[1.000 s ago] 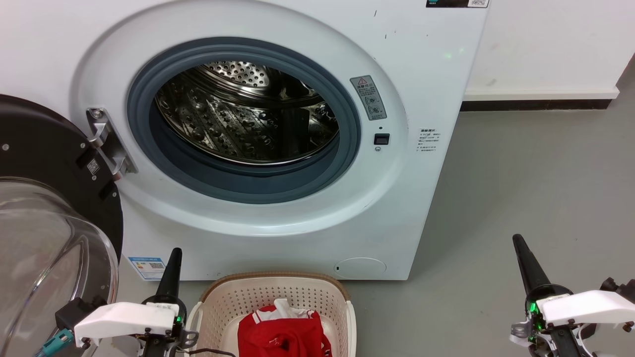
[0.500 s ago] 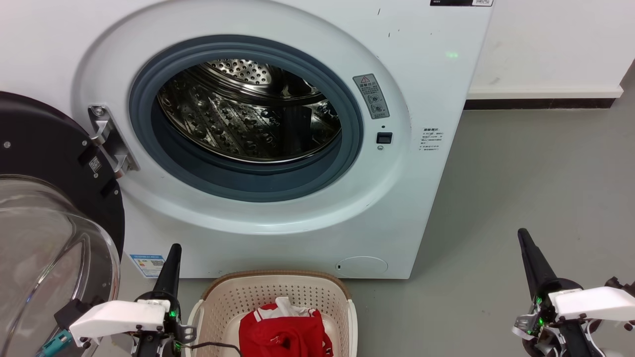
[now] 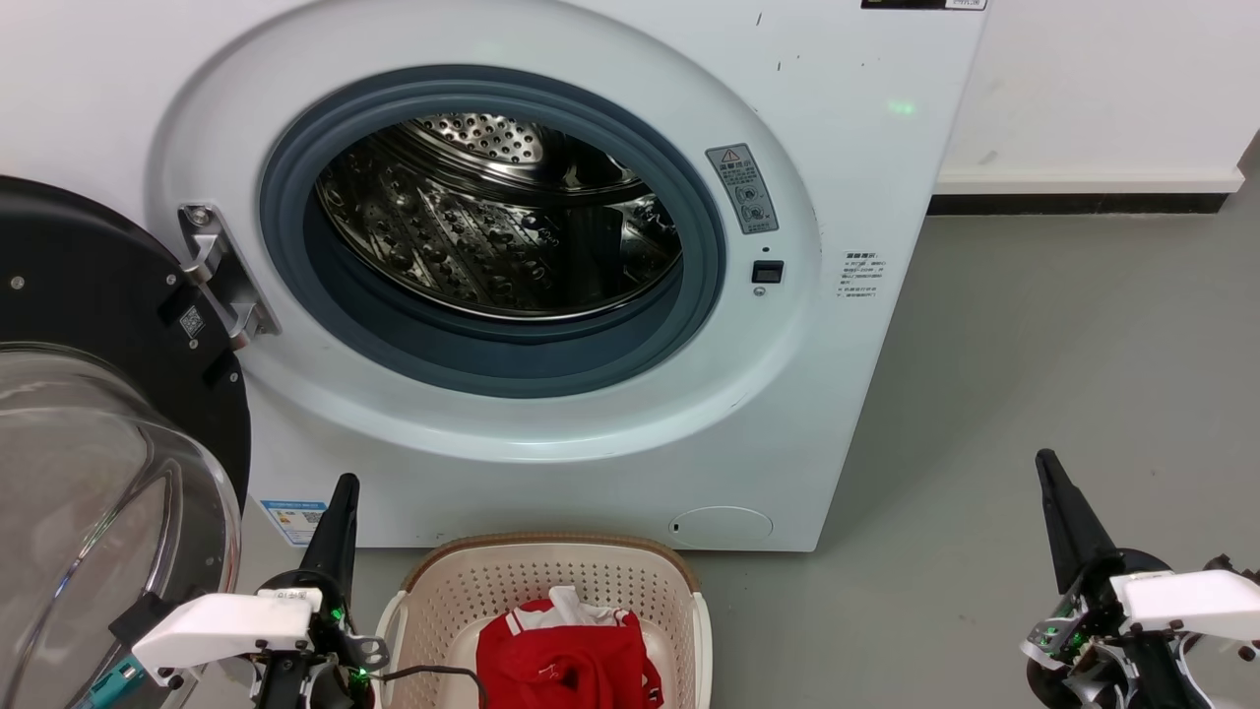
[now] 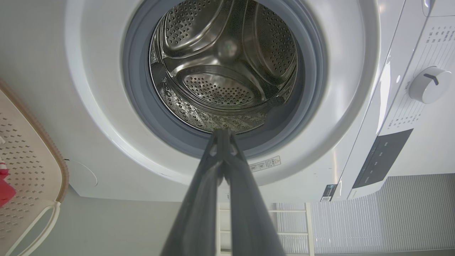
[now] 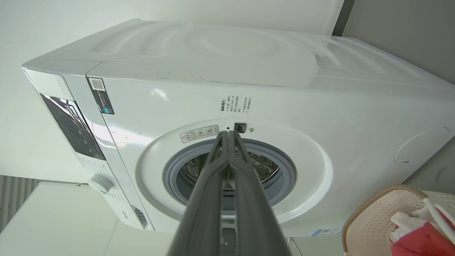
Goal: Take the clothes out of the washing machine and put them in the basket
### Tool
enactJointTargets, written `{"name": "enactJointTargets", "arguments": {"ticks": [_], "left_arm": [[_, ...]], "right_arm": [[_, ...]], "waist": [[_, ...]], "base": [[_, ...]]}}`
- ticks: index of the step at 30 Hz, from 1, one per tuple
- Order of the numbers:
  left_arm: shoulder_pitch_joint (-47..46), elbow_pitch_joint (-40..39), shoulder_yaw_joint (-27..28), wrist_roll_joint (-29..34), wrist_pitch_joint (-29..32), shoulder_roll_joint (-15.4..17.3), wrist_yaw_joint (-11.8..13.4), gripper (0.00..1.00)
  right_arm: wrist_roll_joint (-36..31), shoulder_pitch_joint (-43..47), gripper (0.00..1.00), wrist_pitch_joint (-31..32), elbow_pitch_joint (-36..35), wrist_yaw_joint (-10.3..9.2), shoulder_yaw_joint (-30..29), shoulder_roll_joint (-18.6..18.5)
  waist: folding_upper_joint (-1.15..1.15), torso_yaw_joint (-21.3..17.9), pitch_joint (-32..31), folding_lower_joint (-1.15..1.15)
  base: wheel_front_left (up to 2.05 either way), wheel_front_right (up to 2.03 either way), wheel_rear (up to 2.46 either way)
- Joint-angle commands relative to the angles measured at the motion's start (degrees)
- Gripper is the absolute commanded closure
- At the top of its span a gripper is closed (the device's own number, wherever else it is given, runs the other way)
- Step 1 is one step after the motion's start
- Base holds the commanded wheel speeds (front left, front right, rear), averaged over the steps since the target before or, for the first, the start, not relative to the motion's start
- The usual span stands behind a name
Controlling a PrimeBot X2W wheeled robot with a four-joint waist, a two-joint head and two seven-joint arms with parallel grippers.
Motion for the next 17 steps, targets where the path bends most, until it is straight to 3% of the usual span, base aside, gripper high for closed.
{"name": "enactJointTargets", "arguments": {"ticks": [1,17], "left_arm": [[-0.96,0.13,0.32,-1.09,0.48,-0.06,-0.39,1.0],[-1.22,0.48,0.73,-4.84,1.35,-0.18,-0.85,1.0]], "right_arm": [[1.25,-1.23,1.0,0.44,0.15,0.0,-0.22,0.03],[4.86,-1.37,1.0,1.27,0.42,0.0,-0.94,0.27]], "waist": [[0.0,0.04,0.03,0.0],[0.0,0.28,0.25,0.0]], "base": [[0.0,0.0,0.0],[0.0,0.0,0.0]]}}
